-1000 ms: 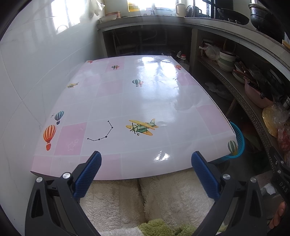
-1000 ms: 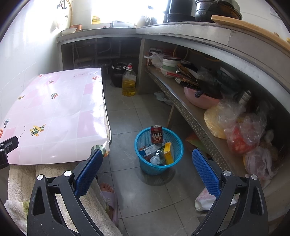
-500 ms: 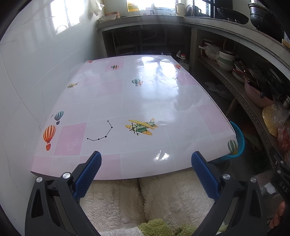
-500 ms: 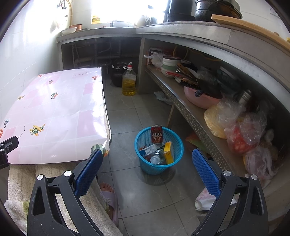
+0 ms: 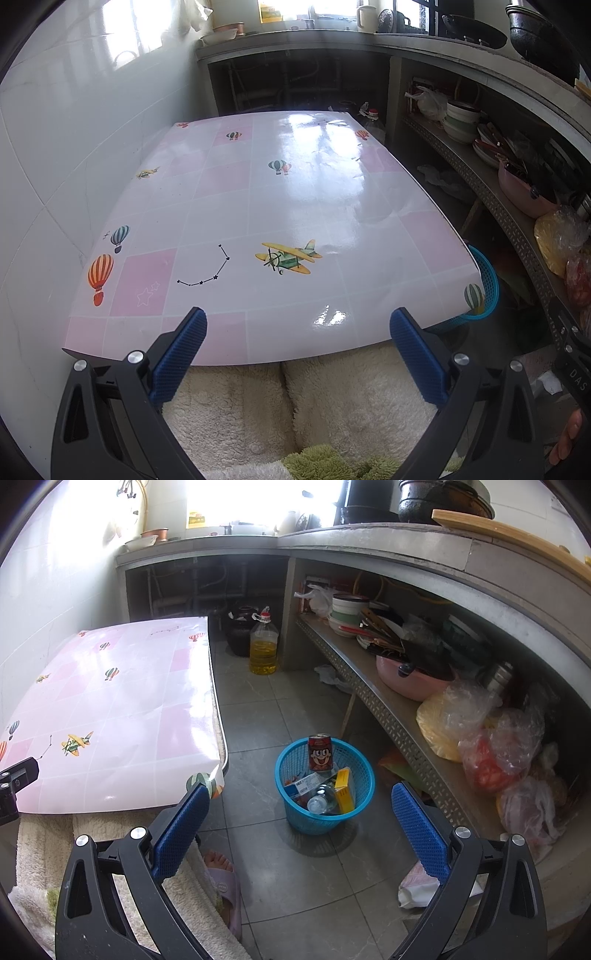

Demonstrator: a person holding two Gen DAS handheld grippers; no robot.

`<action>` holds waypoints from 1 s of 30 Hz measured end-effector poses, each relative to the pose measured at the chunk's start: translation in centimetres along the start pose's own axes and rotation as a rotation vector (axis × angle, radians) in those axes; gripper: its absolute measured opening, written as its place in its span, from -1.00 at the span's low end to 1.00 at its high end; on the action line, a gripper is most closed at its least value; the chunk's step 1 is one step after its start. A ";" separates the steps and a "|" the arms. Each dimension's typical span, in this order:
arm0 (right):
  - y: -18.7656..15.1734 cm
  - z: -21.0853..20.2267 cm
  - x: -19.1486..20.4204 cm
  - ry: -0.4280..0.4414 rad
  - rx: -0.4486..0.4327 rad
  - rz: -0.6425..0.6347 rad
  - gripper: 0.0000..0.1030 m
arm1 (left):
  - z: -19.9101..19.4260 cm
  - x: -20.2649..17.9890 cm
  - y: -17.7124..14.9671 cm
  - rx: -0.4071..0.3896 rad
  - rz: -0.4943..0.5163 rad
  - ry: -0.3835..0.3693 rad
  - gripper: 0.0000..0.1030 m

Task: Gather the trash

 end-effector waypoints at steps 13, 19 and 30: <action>0.1 0.0 -0.1 0.003 0.000 0.000 0.85 | 0.0 0.0 0.0 0.002 0.000 0.000 0.89; 0.0 0.0 -0.1 0.002 -0.001 -0.004 0.85 | 0.2 0.1 -0.1 0.010 -0.007 -0.005 0.89; -0.1 -0.1 -0.1 0.000 -0.002 -0.003 0.85 | 0.4 0.1 -0.1 0.019 -0.013 -0.014 0.89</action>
Point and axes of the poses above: each gripper's, at about its wrist camera, not at the fingertips, and z roughly the way its jaws point, x to its left, y to its top, the point moved 1 cm from there along z, roughly the way its jaws point, and after that the axes turned 9 degrees about -x, right-handed, at the moved point
